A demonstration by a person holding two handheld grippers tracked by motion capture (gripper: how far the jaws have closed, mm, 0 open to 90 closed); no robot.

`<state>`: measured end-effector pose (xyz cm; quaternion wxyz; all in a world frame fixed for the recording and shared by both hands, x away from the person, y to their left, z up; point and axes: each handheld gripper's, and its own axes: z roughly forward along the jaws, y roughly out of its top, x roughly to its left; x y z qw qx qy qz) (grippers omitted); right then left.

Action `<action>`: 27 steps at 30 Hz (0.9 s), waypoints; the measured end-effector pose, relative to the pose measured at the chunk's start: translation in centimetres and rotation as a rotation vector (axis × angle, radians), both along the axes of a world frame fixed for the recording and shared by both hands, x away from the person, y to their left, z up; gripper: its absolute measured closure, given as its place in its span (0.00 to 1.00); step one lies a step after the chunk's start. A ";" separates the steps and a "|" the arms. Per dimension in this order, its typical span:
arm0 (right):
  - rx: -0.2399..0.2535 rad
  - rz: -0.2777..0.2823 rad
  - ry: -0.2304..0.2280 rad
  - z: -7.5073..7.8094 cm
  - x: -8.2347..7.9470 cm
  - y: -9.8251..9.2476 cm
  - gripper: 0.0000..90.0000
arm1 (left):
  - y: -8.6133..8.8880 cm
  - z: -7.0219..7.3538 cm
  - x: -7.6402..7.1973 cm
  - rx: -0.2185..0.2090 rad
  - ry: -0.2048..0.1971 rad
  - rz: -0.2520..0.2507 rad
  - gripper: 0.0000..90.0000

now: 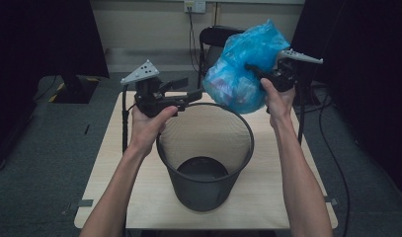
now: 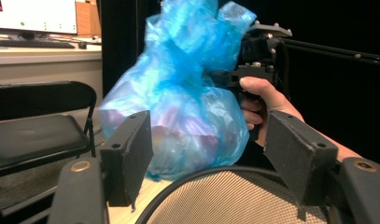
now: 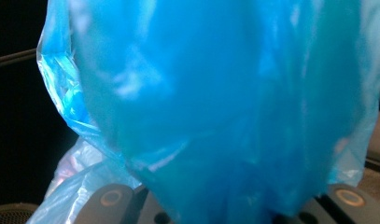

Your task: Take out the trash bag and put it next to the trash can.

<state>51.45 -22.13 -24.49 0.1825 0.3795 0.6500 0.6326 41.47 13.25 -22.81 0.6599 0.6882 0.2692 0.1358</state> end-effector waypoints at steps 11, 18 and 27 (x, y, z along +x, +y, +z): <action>-0.041 -0.003 0.083 -6.0 -0.1 -0.6 0.95 | 2.9 -1.6 0.5 -0.005 0.038 0.034 0.29; -0.089 -0.014 0.137 -10.0 -0.3 -1.2 0.94 | 5.2 -3.0 0.1 -0.008 0.049 0.075 0.24; -0.136 -0.041 0.193 -14.2 -0.9 -2.3 0.93 | 8.5 -5.5 0.0 -0.017 0.077 0.146 0.18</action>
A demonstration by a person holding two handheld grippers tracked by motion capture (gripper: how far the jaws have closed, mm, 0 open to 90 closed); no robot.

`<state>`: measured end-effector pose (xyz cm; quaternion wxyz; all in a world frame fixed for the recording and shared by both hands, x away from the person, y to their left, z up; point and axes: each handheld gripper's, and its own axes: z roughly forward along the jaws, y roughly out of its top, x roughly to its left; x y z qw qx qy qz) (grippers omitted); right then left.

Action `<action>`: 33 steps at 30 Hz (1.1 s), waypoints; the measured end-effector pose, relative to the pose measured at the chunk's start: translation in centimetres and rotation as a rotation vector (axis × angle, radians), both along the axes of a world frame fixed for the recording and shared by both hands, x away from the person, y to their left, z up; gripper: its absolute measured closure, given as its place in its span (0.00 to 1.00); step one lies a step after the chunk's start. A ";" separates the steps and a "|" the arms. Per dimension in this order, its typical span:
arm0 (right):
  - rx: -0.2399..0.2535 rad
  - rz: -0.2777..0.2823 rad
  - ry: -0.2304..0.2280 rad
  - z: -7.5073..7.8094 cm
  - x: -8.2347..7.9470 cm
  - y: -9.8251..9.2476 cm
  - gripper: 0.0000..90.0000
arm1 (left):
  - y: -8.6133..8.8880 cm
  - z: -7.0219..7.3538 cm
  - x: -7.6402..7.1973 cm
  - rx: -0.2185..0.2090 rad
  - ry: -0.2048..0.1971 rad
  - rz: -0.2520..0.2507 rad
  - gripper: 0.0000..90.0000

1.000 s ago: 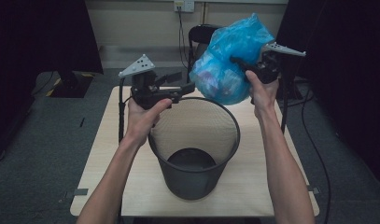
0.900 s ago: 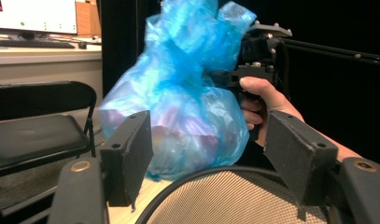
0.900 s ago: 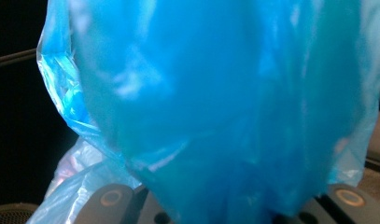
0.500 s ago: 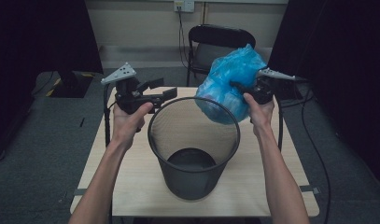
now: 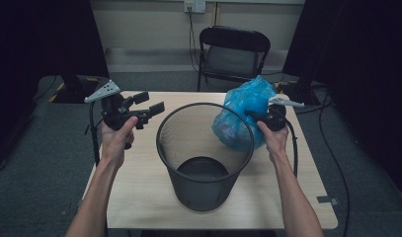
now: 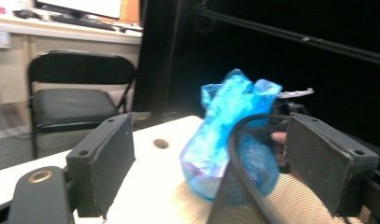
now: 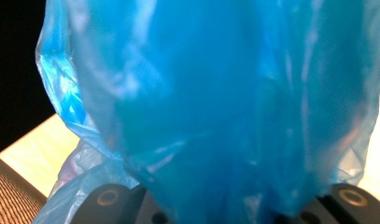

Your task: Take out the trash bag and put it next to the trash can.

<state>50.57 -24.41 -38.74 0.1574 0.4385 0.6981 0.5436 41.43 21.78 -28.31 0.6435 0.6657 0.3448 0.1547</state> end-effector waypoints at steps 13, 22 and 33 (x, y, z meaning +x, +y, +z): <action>-0.045 0.024 0.061 -5.6 -2.0 -0.2 0.90 | 2.6 -4.4 -1.2 0.095 0.081 0.064 0.17; -0.051 0.009 0.089 -7.0 -2.0 0.6 0.91 | 2.5 -12.4 -2.8 0.217 0.228 0.060 0.17; -0.053 -0.023 0.068 -5.7 -0.7 1.6 0.86 | 0.1 -18.0 -5.6 0.428 0.314 0.055 0.19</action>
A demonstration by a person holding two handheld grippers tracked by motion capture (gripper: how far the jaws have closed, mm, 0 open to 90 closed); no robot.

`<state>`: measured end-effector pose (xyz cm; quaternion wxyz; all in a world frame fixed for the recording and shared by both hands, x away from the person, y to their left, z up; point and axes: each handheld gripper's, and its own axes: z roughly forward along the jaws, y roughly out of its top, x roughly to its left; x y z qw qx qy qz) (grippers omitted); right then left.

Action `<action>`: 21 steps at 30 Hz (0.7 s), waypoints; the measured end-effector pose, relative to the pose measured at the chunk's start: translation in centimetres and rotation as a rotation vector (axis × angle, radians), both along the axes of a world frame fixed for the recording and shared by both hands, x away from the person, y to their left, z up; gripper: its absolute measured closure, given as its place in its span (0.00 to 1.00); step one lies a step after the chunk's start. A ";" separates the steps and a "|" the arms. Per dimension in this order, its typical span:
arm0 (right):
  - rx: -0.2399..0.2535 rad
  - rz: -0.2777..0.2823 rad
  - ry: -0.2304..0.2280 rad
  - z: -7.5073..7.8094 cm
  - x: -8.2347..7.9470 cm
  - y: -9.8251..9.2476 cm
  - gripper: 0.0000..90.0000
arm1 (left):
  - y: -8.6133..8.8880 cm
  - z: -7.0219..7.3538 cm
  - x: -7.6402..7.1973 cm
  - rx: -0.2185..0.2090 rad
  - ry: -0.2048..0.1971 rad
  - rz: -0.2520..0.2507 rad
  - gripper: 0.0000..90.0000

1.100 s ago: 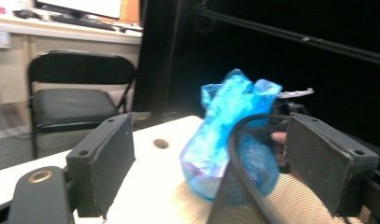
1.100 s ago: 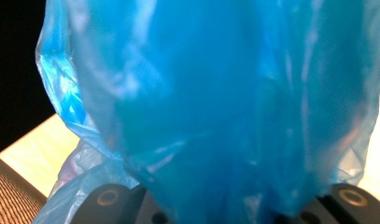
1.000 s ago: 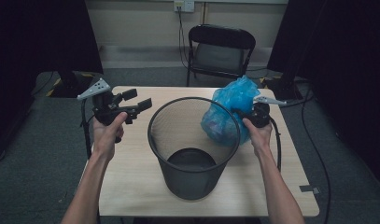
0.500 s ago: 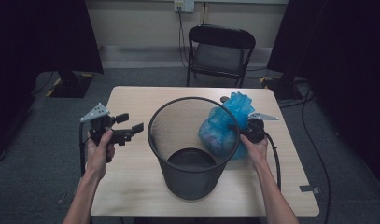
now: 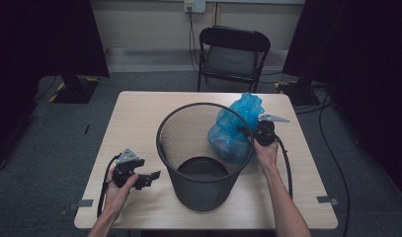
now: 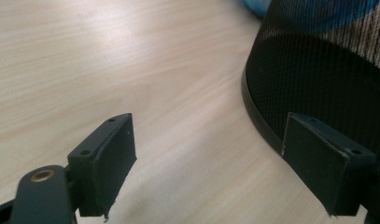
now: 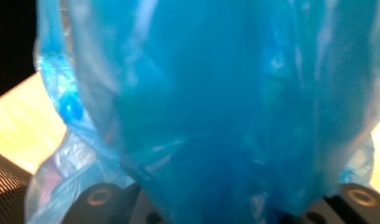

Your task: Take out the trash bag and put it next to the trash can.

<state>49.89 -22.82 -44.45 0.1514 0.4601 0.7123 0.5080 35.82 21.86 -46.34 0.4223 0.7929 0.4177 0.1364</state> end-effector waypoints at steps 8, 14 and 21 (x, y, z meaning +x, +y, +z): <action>0.063 -0.039 0.009 1.2 -1.9 -1.2 0.46 | -1.2 -3.0 -0.3 0.111 0.060 0.011 0.19; 0.099 -0.039 0.012 2.4 -3.9 -2.5 0.25 | -1.8 -3.5 -0.4 0.152 0.016 0.031 0.17; 0.153 -0.066 -0.047 4.7 -6.0 -3.8 0.21 | -2.1 -3.8 -0.7 0.151 -0.005 0.040 0.14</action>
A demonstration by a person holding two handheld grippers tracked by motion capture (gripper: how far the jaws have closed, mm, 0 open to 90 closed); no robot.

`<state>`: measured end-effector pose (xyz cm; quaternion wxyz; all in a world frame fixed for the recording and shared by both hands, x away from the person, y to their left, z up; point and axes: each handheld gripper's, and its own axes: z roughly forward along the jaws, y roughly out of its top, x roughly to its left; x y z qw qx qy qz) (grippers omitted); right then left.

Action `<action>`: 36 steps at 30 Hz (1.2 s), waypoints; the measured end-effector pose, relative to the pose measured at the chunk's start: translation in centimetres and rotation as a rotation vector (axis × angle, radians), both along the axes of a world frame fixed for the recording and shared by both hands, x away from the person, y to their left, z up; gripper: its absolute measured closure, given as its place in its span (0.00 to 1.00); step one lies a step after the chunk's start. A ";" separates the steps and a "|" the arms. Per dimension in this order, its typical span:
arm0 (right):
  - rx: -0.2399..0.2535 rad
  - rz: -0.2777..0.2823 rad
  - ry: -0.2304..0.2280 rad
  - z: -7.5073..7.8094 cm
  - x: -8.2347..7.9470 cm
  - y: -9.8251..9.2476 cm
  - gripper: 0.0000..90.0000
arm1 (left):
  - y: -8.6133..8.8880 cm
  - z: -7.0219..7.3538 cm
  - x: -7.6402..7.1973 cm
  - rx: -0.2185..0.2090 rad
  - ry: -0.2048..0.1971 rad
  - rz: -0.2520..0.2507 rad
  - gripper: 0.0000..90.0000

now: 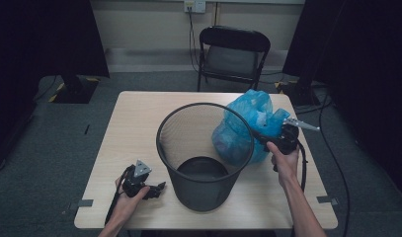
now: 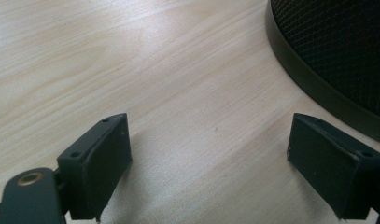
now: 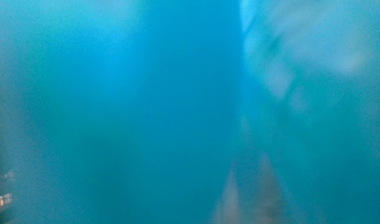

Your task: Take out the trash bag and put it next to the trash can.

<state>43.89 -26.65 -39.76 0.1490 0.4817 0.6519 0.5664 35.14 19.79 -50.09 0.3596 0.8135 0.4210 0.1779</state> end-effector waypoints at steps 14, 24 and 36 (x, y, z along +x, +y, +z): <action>0.102 0.061 -0.066 2.2 -3.8 -2.1 0.17 | 0.0 0.0 0.0 -0.001 -0.001 0.001 0.14; 0.012 0.065 -0.083 1.8 -6.8 -3.1 0.17 | 0.0 0.0 0.0 0.000 -0.001 0.002 0.14; -0.133 0.030 -0.027 -2.4 -12.1 -3.9 0.17 | 0.0 0.0 0.0 0.002 0.000 0.002 0.14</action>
